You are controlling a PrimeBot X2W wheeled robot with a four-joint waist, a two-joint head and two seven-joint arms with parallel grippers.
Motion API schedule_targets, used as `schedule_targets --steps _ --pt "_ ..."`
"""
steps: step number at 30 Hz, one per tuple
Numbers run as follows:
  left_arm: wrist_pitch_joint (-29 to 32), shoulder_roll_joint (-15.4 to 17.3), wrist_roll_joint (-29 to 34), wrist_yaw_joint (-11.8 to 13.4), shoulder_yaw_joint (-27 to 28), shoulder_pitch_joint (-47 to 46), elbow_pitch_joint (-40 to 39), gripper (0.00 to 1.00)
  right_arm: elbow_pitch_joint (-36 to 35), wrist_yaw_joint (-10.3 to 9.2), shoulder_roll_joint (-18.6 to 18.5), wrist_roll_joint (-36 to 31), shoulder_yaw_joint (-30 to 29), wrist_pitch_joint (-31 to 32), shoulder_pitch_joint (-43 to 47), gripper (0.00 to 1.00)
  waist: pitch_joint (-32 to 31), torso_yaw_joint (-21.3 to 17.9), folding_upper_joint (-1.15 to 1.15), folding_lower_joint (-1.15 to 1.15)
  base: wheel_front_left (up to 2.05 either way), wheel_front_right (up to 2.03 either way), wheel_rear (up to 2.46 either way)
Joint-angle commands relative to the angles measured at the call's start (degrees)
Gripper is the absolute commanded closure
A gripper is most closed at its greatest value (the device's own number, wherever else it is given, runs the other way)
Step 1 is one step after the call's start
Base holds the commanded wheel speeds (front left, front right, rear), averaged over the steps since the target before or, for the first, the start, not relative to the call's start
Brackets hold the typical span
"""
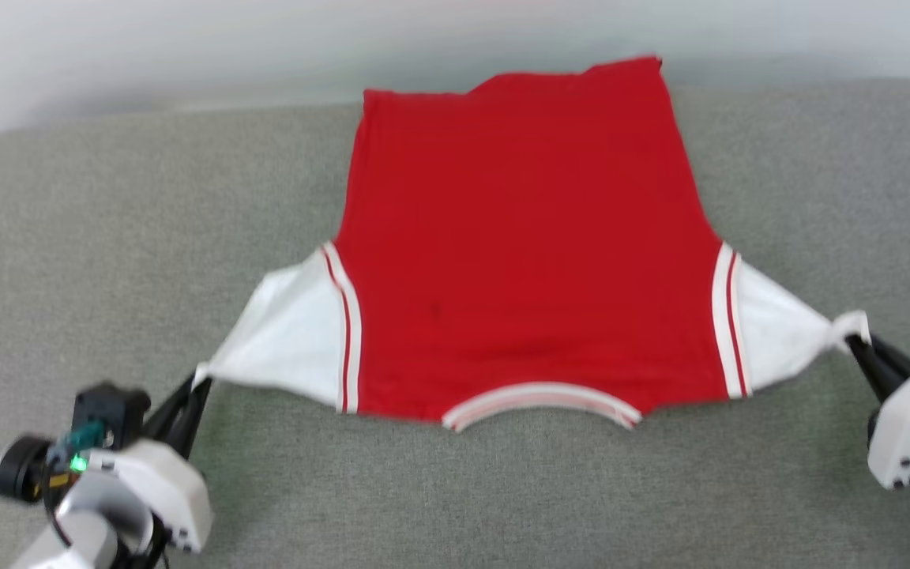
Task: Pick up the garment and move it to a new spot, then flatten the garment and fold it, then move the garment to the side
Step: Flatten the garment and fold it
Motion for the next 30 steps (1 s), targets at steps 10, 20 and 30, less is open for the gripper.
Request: schedule_targets --steps 10,20,30 --pt "4.05 4.77 -4.48 2.62 0.5 14.78 -8.74 1.0 -6.13 -0.1 -2.66 5.36 -0.92 5.21 14.74 1.0 -5.8 -0.51 0.0 0.01 0.0 0.0 0.0" --pt "6.17 6.82 -7.81 4.12 -0.02 25.01 -14.19 1.0 -9.38 -0.1 -3.84 8.72 -1.74 11.09 22.43 1.0 -6.66 -1.13 0.0 0.01 0.0 0.0 0.0" --pt "8.48 5.51 -11.07 1.23 -1.01 24.09 -18.44 1.0 -11.8 -0.09 -4.74 10.13 -2.91 14.83 19.92 0.0 -4.49 -0.41 0.0 0.01 0.0 0.0 0.0"
